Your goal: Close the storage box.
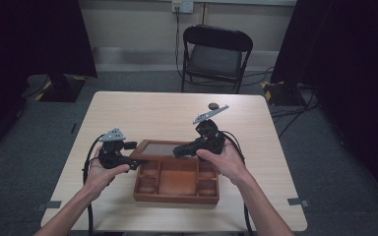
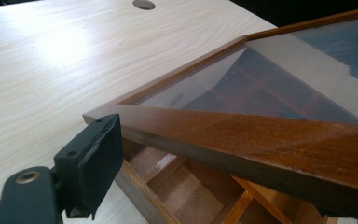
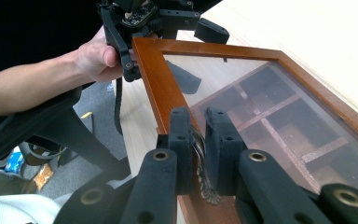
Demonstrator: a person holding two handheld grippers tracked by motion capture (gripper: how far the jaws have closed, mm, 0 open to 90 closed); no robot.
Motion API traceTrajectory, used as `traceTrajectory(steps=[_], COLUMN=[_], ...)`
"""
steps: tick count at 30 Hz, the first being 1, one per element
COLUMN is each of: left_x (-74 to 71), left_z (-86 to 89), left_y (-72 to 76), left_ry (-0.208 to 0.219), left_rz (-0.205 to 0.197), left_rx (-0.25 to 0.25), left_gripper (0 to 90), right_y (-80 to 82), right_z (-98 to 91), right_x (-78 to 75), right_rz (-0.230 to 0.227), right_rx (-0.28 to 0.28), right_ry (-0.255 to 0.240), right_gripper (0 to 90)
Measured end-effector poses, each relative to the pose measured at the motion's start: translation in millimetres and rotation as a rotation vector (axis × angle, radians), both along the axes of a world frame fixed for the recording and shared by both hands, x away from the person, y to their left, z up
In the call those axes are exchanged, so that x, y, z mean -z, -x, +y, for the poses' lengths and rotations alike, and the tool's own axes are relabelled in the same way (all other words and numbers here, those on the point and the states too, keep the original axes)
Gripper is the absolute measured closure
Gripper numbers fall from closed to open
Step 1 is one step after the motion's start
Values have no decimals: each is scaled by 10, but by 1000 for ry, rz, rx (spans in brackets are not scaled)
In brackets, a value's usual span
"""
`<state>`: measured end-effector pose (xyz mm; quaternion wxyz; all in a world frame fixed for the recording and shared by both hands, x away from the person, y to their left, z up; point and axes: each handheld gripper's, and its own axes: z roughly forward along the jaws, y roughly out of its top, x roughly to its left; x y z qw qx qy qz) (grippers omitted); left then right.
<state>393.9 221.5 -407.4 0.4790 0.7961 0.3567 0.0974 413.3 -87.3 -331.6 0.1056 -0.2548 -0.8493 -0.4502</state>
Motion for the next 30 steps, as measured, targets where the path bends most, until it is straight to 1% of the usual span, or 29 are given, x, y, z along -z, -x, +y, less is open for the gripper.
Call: traceTrajectory(steps=[3, 5, 8, 11, 12, 13, 14, 15, 16, 18, 19, 21, 22, 24, 26, 28, 29, 30], left_x=[12, 21, 71, 113, 128, 139, 156, 174, 192, 223, 233, 252, 260, 278, 296, 305, 307, 310], left_z=[48, 101, 203, 279, 303, 322, 333, 340, 358, 405, 425, 472, 490, 525, 550, 570, 581, 580], left_y=[-3, -6, -19, -47, -67, -85, -99, -104, -116, -135, -146, -169, -179, -200, -219, -231, -237, -238], left_ry=[10, -2, -20, -22, -21, -29, -44, -57, -63, -52, -56, -49, -46, -51, -50, -48, -52, -45], left_rz=[22, 21, 37, 49, 54, 64, 64, 61, 67, 76, 79, 87, 90, 92, 97, 101, 97, 101], left_rx=[1, -17, -35, -55, -55, -45, -37, -48, -51, -66, -78, -99, -112, -127, -140, -151, -153, -162], left_gripper=[158, 158, 159, 164, 176, 176, 190, 197, 197, 197, 196, 195, 194, 194, 194, 193, 193, 192], right_y=[11, 17, 27, 43, 49, 49, 56, 63, 72, 82, 85, 89, 108, 130, 143, 174, 174, 181], right_z=[6, 9, 21, 31, 35, 35, 42, 52, 61, 57, 50, 44, 58, 69, 71, 65, 65, 61], right_x=[5, 9, 27, 47, 52, 52, 58, 63, 67, 76, 83, 111, 142, 169, 181, 202, 202, 212], right_rz=[0, 2, 3, 4, 4, 4, 7, 4, 2, 0, 2, 12, 13, 10, 9, 7, 7, 5], right_rx=[-4, -6, -22, -38, -41, -41, -43, -48, -48, -49, -52, -56, -71, -80, -78, -77, -77, -79], right_ry=[9, 12, 23, 40, 43, 43, 49, 53, 59, 59, 61, 55, 69, 82, 84, 101, 101, 102], right_gripper=[818, 818, 819, 820, 820, 820, 820, 821, 820, 820, 820, 821, 821, 821, 821, 819, 819, 819])
